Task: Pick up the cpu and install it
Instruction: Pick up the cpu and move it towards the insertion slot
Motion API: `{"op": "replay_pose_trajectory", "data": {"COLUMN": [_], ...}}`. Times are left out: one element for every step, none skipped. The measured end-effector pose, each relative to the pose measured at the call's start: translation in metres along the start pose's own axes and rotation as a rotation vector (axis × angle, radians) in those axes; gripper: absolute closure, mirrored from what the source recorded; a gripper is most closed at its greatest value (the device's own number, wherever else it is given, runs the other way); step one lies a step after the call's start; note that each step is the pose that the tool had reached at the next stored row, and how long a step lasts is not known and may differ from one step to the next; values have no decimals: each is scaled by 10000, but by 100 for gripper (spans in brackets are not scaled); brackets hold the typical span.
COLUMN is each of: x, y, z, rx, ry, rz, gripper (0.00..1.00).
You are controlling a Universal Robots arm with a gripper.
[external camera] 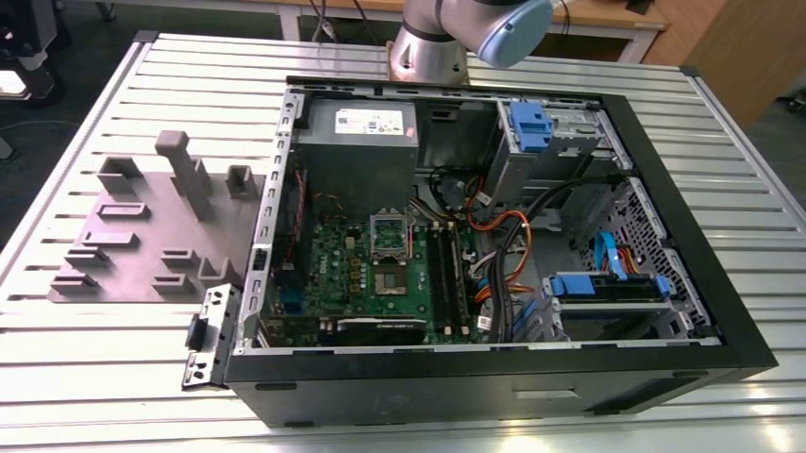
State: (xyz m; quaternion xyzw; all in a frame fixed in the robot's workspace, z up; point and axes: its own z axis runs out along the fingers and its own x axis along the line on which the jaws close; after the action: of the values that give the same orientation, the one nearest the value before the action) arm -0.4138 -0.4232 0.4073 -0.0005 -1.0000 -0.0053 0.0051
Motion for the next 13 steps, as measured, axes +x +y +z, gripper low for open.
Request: {"op": "replay_pose_trajectory", "data": {"x": [-4,-7,-11,-14,-18,-20,-23,-26,-28,-50,-72,-74,-76], "y": [0,0,0,0,0,0,0,0,0,0,0,0,0], "z": [0,0,0,0,0,0,0,-1,-1,-1,-1,-1,-1], "rx": [0,0,0,-1,0,0,0,0,1,1,0,0,0], "ry": [1,1,0,-1,0,0,0,1,1,1,0,0,1], "rz": [0,0,0,0,0,0,0,0,0,0,0,0,0], "gripper": [53,53,53,53,53,53,53,53,53,53,53,53,53]}}
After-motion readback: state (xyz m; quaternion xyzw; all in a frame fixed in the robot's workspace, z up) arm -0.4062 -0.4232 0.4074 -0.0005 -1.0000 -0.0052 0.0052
